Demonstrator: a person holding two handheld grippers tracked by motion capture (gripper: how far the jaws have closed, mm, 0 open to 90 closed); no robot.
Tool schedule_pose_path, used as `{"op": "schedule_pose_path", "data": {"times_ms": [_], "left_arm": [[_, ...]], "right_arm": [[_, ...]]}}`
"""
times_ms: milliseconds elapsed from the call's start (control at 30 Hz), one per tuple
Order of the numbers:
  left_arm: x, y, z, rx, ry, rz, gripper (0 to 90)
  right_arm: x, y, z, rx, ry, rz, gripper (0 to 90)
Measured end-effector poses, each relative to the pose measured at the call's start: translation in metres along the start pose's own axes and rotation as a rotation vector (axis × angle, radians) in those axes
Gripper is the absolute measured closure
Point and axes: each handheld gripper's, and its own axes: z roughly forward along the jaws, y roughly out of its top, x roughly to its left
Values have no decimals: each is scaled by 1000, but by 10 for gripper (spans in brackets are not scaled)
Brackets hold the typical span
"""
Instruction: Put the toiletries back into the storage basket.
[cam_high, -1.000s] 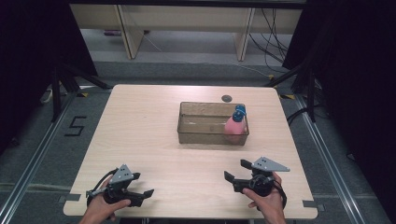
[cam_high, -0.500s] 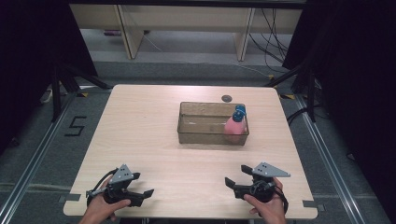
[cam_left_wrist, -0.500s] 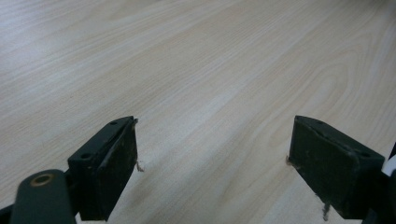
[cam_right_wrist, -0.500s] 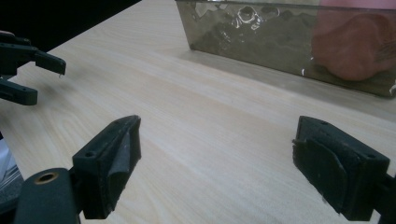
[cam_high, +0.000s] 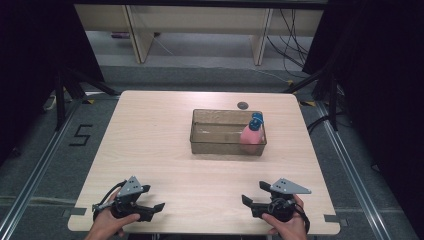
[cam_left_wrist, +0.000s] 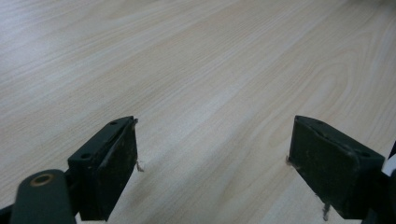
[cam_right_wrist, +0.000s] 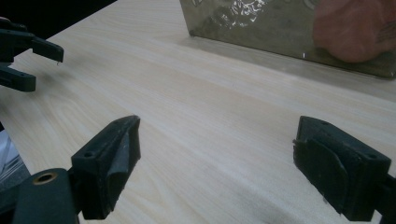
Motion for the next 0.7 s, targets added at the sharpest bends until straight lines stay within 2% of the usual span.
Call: {"op": "schedule_pose_path", "data": {"times_ms": [33, 67, 167, 267, 300, 333, 367, 400, 433, 467, 533, 567, 600, 667, 700], "left_arm": [[0, 0, 0, 0, 0, 0, 149], [0, 0, 0, 0, 0, 0, 149], [0, 0, 0, 2, 1, 1, 149], [1, 0, -1, 13, 3, 13, 149], [0, 0, 0, 4, 2, 2, 149], [0, 0, 0, 2, 0, 0, 149], [0, 0, 0, 0, 1, -1, 149], [1, 0, -1, 12, 2, 13, 149], [1, 0, -1, 17, 3, 15, 149], [1, 0, 0, 10, 7, 14, 149], [2, 0, -1, 23, 3, 21, 149], [2, 0, -1, 23, 3, 23, 149], [2, 0, -1, 18, 3, 17, 149], [0, 0, 0, 6, 0, 2, 149], [0, 0, 0, 0, 2, 1, 149]], "right_arm": [[2, -1, -1, -5, 12, 32, 155], [0, -1, -1, -8, -4, -5, 155], [1, -3, -1, -2, 15, 24, 155], [0, -5, -2, 1, -13, -15, 155], [3, -6, -1, -1, -14, 15, 155], [1, -6, -2, 8, -21, -19, 155], [2, -6, -3, 18, -30, -24, 155], [3, -6, -3, 26, -12, -9, 155], [4, -7, -2, 20, -11, -18, 155], [6, -8, -3, 27, -10, 8, 155], [4, -9, -2, 20, -15, -19, 155], [5, -9, -2, 21, -11, -13, 155], [7, -10, -3, 30, -10, 17, 155], [6, -10, -5, 29, -1, 4, 155], [8, -10, -5, 35, -3, 17, 155]]}}
